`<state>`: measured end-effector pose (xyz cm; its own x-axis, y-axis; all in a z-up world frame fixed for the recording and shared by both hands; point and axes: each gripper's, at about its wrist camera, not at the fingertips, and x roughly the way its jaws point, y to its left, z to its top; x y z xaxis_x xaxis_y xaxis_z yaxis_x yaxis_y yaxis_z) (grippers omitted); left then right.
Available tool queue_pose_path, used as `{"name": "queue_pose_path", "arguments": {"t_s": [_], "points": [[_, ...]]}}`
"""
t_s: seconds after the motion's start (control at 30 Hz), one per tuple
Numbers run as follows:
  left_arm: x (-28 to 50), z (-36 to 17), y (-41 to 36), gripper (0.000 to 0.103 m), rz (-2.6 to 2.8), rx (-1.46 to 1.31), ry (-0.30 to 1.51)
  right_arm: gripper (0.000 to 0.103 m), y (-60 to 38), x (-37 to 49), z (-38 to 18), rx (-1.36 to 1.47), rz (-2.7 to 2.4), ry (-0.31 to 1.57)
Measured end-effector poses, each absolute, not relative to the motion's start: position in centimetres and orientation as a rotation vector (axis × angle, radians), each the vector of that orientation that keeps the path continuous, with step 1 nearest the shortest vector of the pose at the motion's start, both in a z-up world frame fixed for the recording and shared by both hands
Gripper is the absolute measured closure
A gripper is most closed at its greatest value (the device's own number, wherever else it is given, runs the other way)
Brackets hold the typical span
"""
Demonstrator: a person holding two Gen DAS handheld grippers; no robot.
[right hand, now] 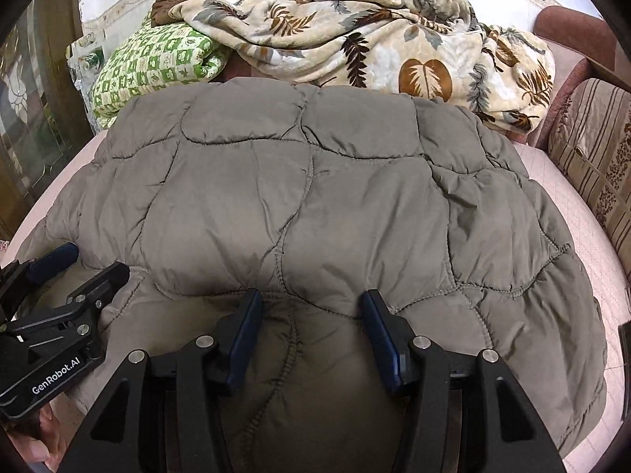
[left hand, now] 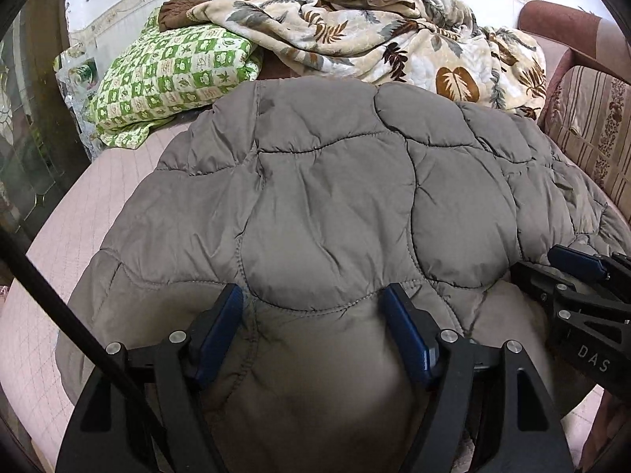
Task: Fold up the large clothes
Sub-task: 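Press and smooth the quilted jacket bundle flat with both grippers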
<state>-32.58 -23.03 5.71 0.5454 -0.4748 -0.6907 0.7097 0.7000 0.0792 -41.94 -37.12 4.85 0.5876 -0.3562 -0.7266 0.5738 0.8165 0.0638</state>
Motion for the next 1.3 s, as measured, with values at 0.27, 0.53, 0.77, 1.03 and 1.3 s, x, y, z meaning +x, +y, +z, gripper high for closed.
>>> {"name": "queue_pose_path", "arguments": {"t_s": [0.27, 0.53, 0.77, 1.03, 1.3], "points": [[-33.0, 5.8, -22.5, 0.030, -0.722, 0.350, 0.658, 0.045, -36.8, -42.8, 5.4, 0.303, -0.536, 0.718], [-33.0, 6.1, -22.3, 0.030, -0.725, 0.340, 0.651, 0.045, -36.2, -45.5, 7.5, 0.327, -0.524, 0.649], [-33.0, 6.0, -22.3, 0.030, -0.724, 0.341, 0.650, 0.045, -36.1, -48.8, 7.9, 0.365, -0.577, 0.639], [-33.1, 6.2, -22.4, 0.028, -0.719, 0.343, 0.642, 0.045, -37.0, -49.4, 6.6, 0.406, -0.594, 0.689], [-33.2, 6.2, -22.6, 0.027, -0.711, 0.348, 0.628, 0.040, -36.9, -48.6, 5.4, 0.374, -0.605, 0.740]]}}
